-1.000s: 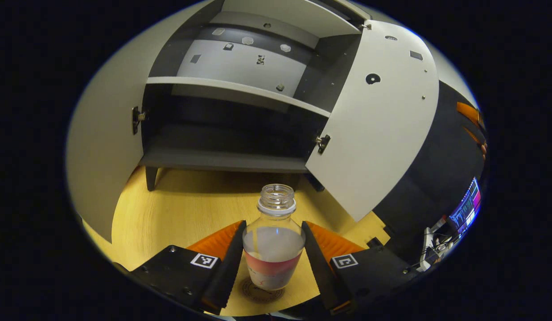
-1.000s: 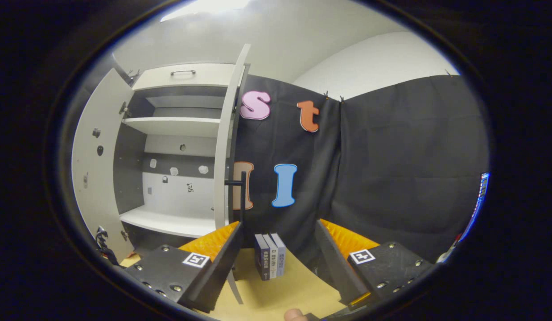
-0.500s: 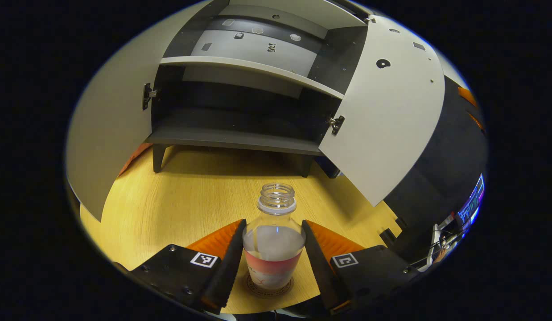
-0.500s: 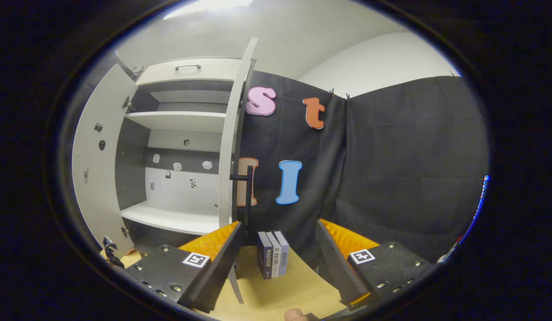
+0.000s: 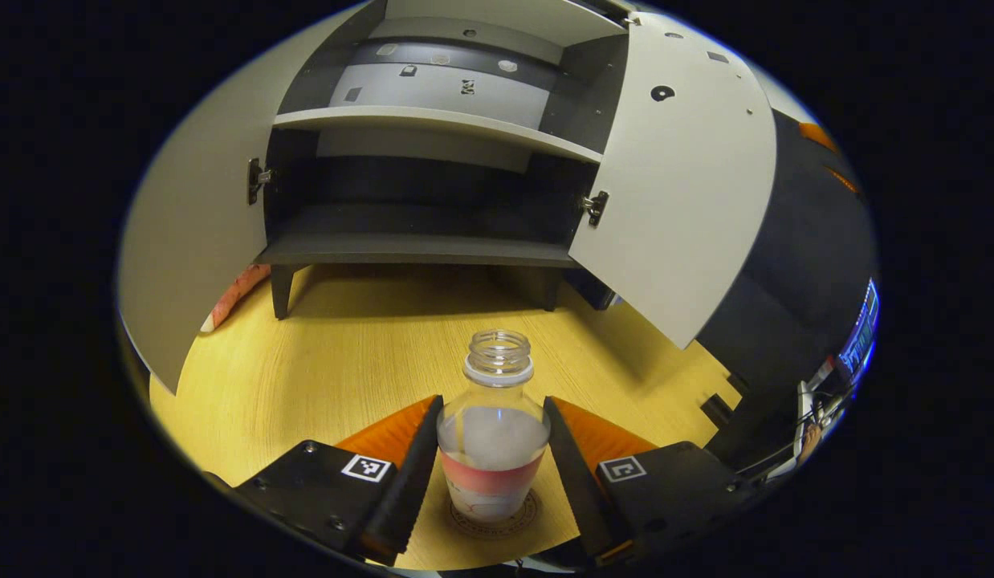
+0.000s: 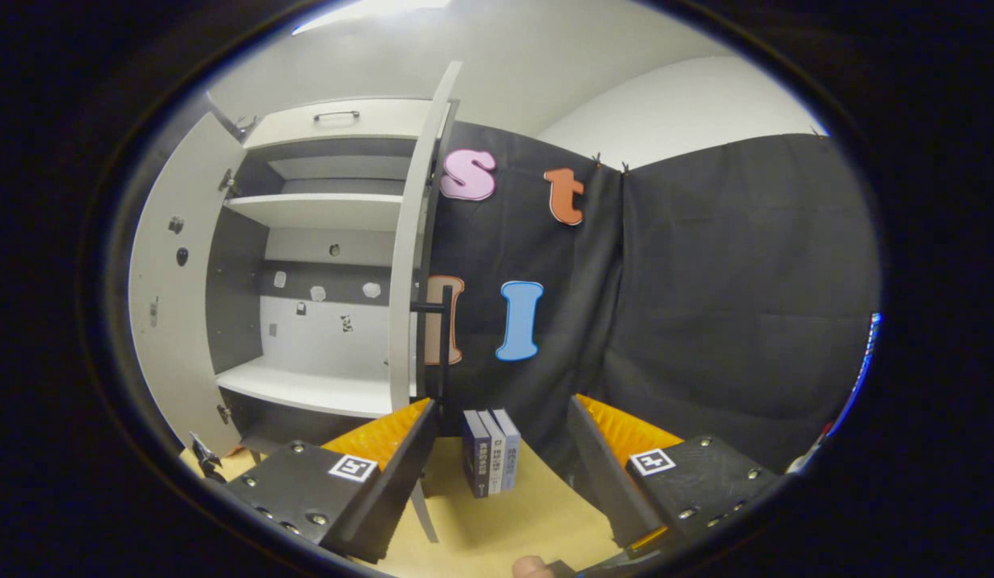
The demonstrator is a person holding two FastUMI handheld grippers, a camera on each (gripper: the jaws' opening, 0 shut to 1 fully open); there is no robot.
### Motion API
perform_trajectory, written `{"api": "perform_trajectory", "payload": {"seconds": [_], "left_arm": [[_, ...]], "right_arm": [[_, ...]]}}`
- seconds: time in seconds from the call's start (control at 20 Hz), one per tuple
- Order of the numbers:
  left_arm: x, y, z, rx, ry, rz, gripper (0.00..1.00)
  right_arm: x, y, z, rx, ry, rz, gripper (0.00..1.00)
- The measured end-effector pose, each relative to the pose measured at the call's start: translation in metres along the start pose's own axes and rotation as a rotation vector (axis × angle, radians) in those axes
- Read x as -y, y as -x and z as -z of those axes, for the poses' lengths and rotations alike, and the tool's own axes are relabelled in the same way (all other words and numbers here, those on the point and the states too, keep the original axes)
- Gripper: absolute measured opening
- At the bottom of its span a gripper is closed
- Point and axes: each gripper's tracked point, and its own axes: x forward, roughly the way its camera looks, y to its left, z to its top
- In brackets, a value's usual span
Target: Grasp the bottle in the cabinet with the left hand and place it on the coaster, then close the right door with the right hand and the left door with the left hand.
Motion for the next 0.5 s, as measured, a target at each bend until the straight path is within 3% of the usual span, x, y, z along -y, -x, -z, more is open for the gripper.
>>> {"api": "perform_trajectory", "payload": {"seconds": [0.5], "left_arm": [[0.004, 0.012, 0.008, -0.004, 0.012, 0.005, 0.82]], "right_arm": [[-0.007, -0.001, 0.006, -0.013, -0.007, -0.022, 0.99]]}}
